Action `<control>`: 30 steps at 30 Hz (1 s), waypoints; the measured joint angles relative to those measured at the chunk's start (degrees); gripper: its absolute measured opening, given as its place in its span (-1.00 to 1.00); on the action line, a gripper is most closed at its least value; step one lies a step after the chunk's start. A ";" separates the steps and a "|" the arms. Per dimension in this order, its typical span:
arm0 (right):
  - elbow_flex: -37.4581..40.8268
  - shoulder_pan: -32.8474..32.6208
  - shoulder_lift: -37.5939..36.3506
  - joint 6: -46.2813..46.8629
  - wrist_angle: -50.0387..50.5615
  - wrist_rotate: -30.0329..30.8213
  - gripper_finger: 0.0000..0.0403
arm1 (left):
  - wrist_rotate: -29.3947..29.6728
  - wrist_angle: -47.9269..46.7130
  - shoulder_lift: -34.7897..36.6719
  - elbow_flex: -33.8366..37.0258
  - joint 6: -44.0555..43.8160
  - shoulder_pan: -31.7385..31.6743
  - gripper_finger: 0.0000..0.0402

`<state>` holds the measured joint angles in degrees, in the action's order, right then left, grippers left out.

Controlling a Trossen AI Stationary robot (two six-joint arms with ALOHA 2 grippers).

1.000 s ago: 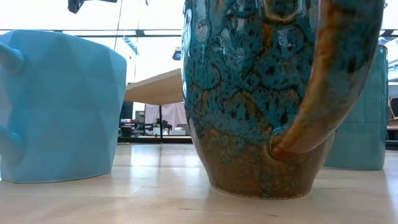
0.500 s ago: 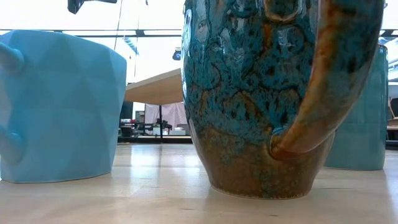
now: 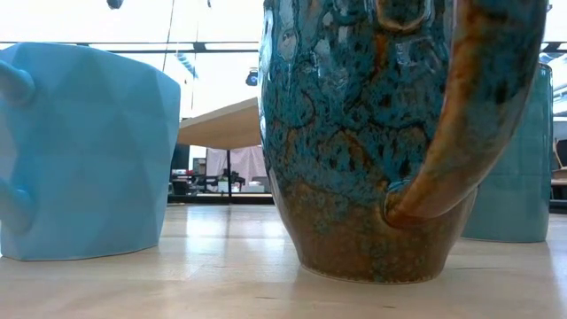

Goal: Place coffee mugs
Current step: Put the green mug on the shelf

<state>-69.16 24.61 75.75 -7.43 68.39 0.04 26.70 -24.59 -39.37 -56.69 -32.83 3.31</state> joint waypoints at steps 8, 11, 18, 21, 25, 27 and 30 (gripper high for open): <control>-13.56 -3.55 0.00 -0.25 6.03 0.14 -0.85 | -3.91 -0.55 -2.83 0.00 -2.56 -1.95 -0.36; -17.34 -5.51 0.20 0.29 5.45 0.16 -0.85 | -7.39 -0.59 -4.39 0.00 -2.78 -3.61 -0.36; -26.78 -12.01 5.35 1.20 5.69 0.36 -0.84 | -16.49 -0.50 -7.66 0.00 -4.13 -8.25 -0.36; -31.55 -14.62 9.16 -0.45 6.20 1.17 -0.84 | -20.32 -0.50 -8.69 0.00 -4.23 -9.95 -0.36; -37.49 -16.78 14.03 -2.96 7.78 1.34 -0.84 | -23.58 -1.72 -10.54 -2.10 -3.56 -11.06 -0.37; -39.53 -17.34 16.41 -3.89 7.94 0.06 -0.84 | -23.83 -3.74 -11.78 -4.51 -1.43 -11.08 -0.37; -41.19 -17.96 19.48 -5.89 8.59 -1.09 -0.84 | -23.78 -8.25 -14.17 -8.64 2.47 -11.08 -0.37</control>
<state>-110.35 6.65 95.23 -13.33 76.98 -1.05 2.93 -32.84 -53.54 -65.33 -30.36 -7.77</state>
